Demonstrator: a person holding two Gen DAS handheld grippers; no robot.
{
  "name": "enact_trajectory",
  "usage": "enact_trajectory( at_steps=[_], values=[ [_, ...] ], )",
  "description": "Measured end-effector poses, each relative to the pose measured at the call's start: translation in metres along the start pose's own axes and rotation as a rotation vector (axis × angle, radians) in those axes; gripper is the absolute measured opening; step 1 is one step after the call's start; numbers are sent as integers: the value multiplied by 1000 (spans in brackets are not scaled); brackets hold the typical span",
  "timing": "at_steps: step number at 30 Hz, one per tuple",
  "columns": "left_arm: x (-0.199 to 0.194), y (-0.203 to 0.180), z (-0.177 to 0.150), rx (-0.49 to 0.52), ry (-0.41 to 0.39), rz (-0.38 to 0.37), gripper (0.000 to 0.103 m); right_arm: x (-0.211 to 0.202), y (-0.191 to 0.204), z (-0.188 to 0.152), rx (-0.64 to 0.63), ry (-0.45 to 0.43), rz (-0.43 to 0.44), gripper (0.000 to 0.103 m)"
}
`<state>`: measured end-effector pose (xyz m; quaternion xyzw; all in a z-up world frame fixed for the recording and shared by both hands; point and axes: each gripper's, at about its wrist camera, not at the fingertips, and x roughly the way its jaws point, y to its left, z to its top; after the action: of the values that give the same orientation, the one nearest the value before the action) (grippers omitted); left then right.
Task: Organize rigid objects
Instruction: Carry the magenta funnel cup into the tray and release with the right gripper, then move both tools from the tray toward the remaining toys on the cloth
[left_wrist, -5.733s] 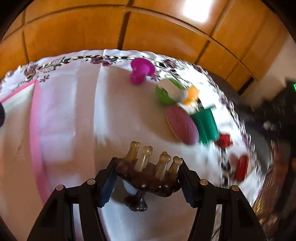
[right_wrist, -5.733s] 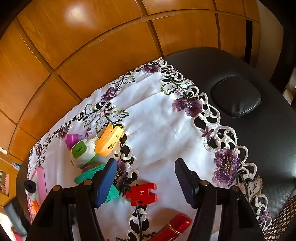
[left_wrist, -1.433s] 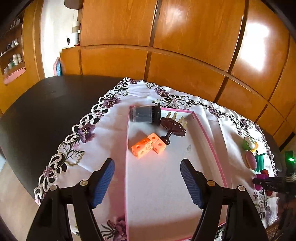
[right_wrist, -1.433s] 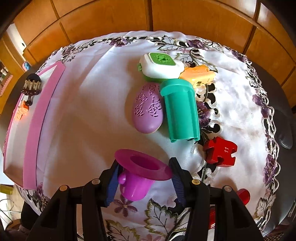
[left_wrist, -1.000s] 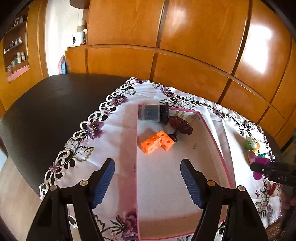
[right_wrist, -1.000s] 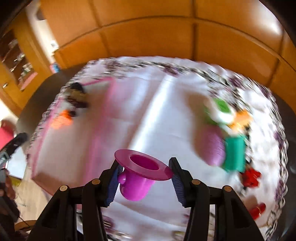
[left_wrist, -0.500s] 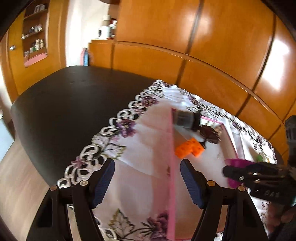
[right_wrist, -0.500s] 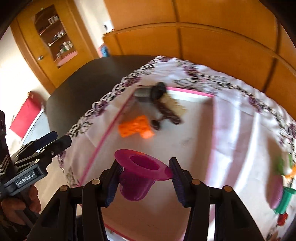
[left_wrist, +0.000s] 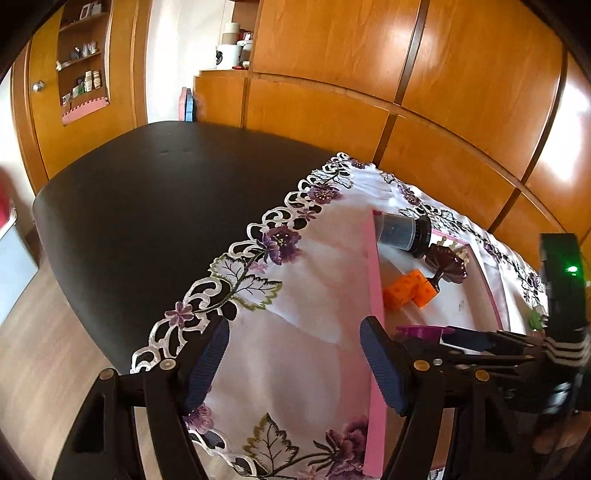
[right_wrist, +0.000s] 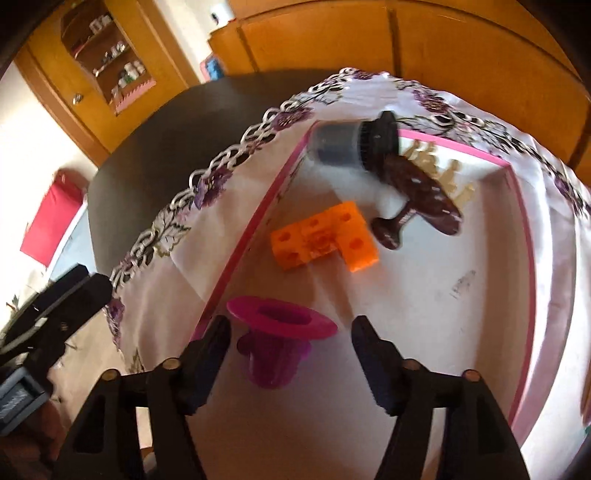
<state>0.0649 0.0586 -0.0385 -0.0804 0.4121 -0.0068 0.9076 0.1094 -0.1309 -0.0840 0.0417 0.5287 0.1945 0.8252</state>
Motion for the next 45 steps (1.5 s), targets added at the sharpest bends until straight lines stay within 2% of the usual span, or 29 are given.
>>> enact_trajectory(
  at_steps=[4, 16, 27, 36, 45],
  values=[
    [-5, -5, 0, 11, -15, -7, 74, -20, -8, -8, 39, -41, 6, 76],
    [-18, -26, -4, 63, -30, -33, 74, -74, -27, -28, 71, -160, -72, 76],
    [-28, -51, -9, 132, -40, -61, 74, -107, -47, -47, 94, -218, -130, 76],
    [-32, -71, -12, 182, -42, -78, 74, -137, -88, -66, 182, -267, -181, 76],
    [-35, -97, -14, 243, -39, -107, 74, -175, -141, -92, 269, -301, -294, 76]
  ],
)
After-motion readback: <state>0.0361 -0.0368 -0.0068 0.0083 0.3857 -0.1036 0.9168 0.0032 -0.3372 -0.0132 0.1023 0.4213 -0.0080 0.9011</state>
